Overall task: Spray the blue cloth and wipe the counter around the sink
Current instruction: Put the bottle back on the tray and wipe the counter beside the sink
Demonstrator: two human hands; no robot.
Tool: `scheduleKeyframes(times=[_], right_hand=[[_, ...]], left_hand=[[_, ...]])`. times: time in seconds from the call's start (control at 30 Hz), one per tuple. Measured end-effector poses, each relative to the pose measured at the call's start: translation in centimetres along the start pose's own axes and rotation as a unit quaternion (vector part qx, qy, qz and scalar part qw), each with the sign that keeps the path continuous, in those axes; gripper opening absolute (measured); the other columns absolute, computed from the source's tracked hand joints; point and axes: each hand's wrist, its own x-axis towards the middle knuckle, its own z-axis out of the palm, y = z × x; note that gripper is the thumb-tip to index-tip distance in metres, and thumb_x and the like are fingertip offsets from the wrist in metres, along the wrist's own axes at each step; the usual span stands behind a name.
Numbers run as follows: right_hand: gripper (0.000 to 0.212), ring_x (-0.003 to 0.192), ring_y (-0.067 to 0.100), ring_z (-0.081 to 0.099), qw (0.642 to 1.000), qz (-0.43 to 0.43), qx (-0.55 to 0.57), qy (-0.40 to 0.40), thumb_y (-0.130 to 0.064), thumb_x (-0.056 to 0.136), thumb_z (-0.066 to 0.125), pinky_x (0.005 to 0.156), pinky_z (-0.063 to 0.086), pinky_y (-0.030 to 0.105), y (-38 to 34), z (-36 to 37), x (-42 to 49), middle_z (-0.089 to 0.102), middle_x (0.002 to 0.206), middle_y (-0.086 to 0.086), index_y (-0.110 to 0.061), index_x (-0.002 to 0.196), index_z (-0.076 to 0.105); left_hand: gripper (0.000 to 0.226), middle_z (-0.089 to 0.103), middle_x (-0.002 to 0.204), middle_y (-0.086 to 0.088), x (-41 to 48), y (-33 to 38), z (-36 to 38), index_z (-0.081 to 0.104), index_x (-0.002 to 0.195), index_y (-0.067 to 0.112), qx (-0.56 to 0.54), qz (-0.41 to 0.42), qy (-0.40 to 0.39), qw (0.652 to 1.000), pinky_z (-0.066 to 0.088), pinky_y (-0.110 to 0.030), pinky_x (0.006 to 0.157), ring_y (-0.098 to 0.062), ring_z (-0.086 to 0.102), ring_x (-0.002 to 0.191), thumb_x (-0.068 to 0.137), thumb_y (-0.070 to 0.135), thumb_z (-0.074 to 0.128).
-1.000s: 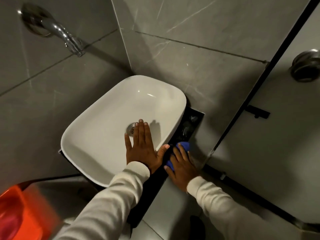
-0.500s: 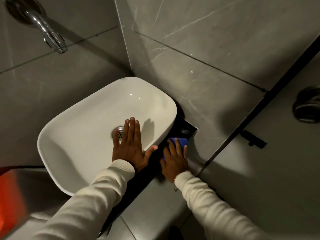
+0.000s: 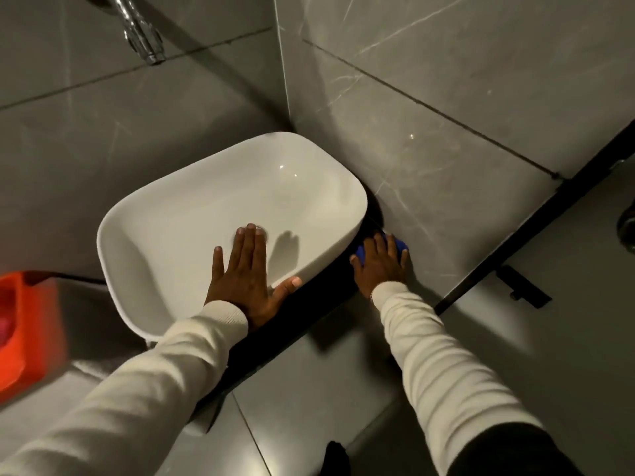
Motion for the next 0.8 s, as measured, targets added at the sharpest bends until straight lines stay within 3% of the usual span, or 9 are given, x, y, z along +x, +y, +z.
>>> scheduleKeyframes(times=[0.1,0.37,0.5,0.63,0.67,0.73,0.8], right_hand=[[0.051,0.147,0.032,0.017,0.998,0.041,0.018,0.035,-0.039,0.094,0.045,0.114,0.020,0.058,-1.1,0.2,-1.1,0.029,0.157,0.010,-0.015,0.138,0.041],[0.055,0.139,0.046,0.024,0.986,0.158,0.056,0.016,-0.036,0.096,0.044,0.113,0.023,0.051,-5.4,0.8,-5.0,0.022,0.155,0.028,-0.008,0.143,0.033],[0.051,0.134,0.043,0.033,0.990,0.132,0.050,-0.006,-0.036,0.093,0.048,0.108,0.028,0.044,-10.1,2.3,-10.4,0.029,0.149,0.033,-0.007,0.135,0.041],[0.046,0.115,0.053,0.050,0.997,0.062,0.031,0.016,-0.028,0.082,0.068,0.097,0.042,0.050,-17.5,4.0,-17.5,0.049,0.128,0.042,0.001,0.117,0.057],[0.048,0.115,0.052,0.050,0.998,0.055,0.028,0.008,-0.030,0.084,0.065,0.098,0.041,0.049,-18.8,4.4,-19.0,0.048,0.129,0.042,0.000,0.120,0.055],[0.053,0.124,0.046,0.042,0.997,0.056,0.005,-0.057,-0.038,0.091,0.050,0.106,0.033,0.045,-22.4,5.5,-23.0,0.036,0.143,0.037,-0.008,0.134,0.043],[0.054,0.126,0.041,0.040,0.995,0.040,-0.001,-0.090,-0.042,0.093,0.045,0.108,0.031,0.042,-25.1,6.7,-26.1,0.033,0.146,0.031,-0.013,0.139,0.037]], left_hand=[[0.098,-0.032,0.149,0.005,-1.8,-2.1,-0.4,-0.030,0.139,0.019,-0.001,-0.004,-0.005,1.000,-0.009,-0.050,0.119,-0.013,-0.030,0.139,0.070,0.081,0.003],[0.101,-0.010,0.160,-0.001,-6.4,-9.8,-1.9,-0.010,0.147,0.016,0.017,-0.034,0.046,0.998,-0.009,-0.049,0.119,-0.014,-0.020,0.144,0.069,0.081,-0.006],[0.101,-0.007,0.160,-0.006,-8.0,-11.5,-1.9,-0.007,0.147,0.013,-0.048,-0.037,0.065,0.996,-0.004,-0.052,0.119,-0.020,-0.015,0.145,0.072,0.080,0.000],[0.092,-0.010,0.159,-0.004,-10.0,-13.9,-1.4,-0.005,0.148,0.013,-0.117,0.018,0.067,0.991,0.001,-0.051,0.120,-0.021,-0.017,0.145,0.078,0.068,0.019],[0.089,-0.010,0.159,-0.003,-10.4,-14.2,-1.2,-0.005,0.148,0.014,-0.151,0.024,0.070,0.986,-0.001,-0.048,0.119,-0.019,-0.017,0.145,0.080,0.065,0.022],[0.085,-0.012,0.157,0.003,-12.7,-16.3,-0.7,-0.007,0.148,0.017,-0.221,-0.011,0.077,0.972,-0.007,-0.044,0.117,-0.017,-0.017,0.145,0.085,0.060,0.031],[0.079,-0.007,0.159,0.002,-14.9,-18.1,0.8,-0.001,0.148,0.014,-0.311,-0.113,0.043,0.943,-0.006,-0.042,0.118,-0.018,-0.010,0.147,0.091,0.052,0.038]])
